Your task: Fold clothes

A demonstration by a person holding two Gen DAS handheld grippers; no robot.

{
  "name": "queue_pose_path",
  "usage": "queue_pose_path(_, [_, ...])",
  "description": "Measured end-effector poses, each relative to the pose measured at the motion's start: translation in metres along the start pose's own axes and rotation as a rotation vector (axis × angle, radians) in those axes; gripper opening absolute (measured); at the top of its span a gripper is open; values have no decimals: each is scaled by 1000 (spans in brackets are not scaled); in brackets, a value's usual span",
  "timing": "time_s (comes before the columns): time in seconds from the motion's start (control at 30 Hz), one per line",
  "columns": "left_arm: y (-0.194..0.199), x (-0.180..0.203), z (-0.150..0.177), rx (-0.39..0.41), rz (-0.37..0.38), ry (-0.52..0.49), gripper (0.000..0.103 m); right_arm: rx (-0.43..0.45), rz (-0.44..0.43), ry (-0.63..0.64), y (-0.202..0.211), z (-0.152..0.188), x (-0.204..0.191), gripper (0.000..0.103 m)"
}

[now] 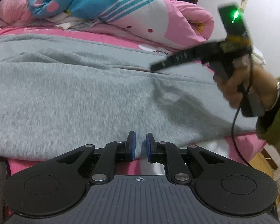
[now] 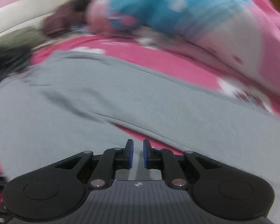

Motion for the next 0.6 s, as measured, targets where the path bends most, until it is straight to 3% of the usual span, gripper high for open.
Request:
queue_pose_path(0.13, [-1, 2, 1, -7, -5, -7, 11, 1, -82, 84, 3, -27, -40, 11])
queue_pose_path(0.3, [-1, 4, 3, -14, -6, -33, 11, -44, -137, 90, -70, -55, -79, 9])
queue_pose_path(0.37, [0, 2, 4, -13, 5, -16, 11, -20, -130, 93, -79, -70, -85, 7])
queue_pose_path(0.5, [3, 0, 4, -12, 21, 9, 11, 10, -113, 115, -50, -87, -94, 10])
queue_pose_path(0.6, [3, 0, 4, -15, 20, 9, 11, -23, -210, 131, -44, -88, -106, 11])
Point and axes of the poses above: each gripper's, at about its wrist camera, not at the fingertips, and y roughly against the way its jaws point, x to its right, z to its underside, the point moved 3 cm from there along -y, roughly the way its jaws point, and after that the axes turned 13 degrees about z, right-handed, at the moved point
